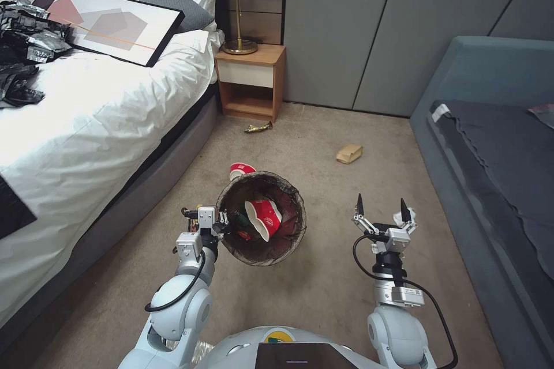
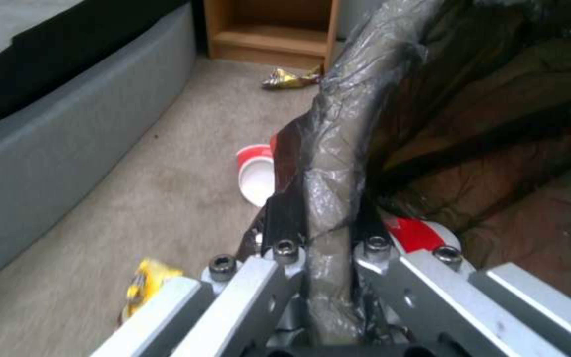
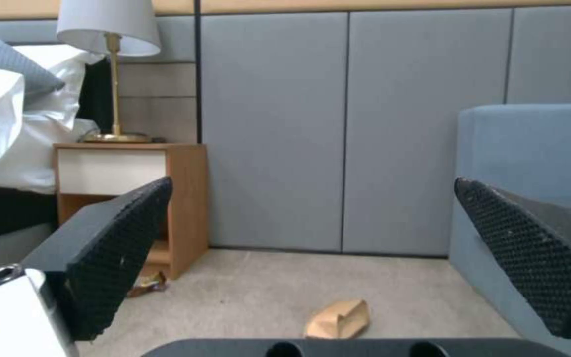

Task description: Pick up the trash bin, then pick up the garbage from the floor and place it into the trash bin.

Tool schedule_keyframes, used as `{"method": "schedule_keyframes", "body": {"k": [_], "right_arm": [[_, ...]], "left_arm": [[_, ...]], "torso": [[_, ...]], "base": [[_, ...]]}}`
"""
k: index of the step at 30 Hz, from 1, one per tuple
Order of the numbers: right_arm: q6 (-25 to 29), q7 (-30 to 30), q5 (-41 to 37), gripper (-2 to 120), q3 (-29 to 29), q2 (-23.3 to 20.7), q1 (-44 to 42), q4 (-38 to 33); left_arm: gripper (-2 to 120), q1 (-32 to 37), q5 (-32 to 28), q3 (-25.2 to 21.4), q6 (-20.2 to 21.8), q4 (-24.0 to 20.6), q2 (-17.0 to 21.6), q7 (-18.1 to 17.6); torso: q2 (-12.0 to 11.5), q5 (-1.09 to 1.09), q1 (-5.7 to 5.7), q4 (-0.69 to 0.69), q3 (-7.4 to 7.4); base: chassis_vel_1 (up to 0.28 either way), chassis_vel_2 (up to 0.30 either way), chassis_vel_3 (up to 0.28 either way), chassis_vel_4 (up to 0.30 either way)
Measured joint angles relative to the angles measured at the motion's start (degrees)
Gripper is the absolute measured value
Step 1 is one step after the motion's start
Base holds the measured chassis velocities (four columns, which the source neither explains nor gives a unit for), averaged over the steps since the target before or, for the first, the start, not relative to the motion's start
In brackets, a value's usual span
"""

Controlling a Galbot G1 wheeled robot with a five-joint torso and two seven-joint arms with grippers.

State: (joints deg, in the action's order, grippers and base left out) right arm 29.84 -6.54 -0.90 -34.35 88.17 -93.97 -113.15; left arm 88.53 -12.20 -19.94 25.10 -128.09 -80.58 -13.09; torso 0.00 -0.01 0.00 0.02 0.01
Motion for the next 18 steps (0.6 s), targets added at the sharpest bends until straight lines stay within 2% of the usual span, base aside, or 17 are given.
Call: {"method": "schedule_keyframes", "body": {"k": [4,12,18], "right_arm": [[0.0,0.0,0.0,100,0.0,0.0,0.2,0.2],[-0.2,0.1,0.1,100,0.0,-0.1,0.8,0.6],[-0.2,0.4,0.1,100,0.1,-0.4,1.3,0.8]], "left_arm": [[0,0.0,0.0,0.0,-0.1,0.0,0.0,0.0],[0,0.0,0.0,-0.1,-0.1,0.0,0.0,0.0],[0,0.0,0.0,-0.1,-0.1,0.1,0.0,0.0]], "torso": [[0.0,0.01,0.00,-0.04,0.00],[0.0,0.02,0.00,-0.02,0.00],[0.0,0.01,0.00,-0.01,0.00]], "base": [[-0.239,0.260,0.232,-0.248],[-0.223,0.206,0.210,-0.211],[-0.075,0.079,0.081,-0.056]]}}
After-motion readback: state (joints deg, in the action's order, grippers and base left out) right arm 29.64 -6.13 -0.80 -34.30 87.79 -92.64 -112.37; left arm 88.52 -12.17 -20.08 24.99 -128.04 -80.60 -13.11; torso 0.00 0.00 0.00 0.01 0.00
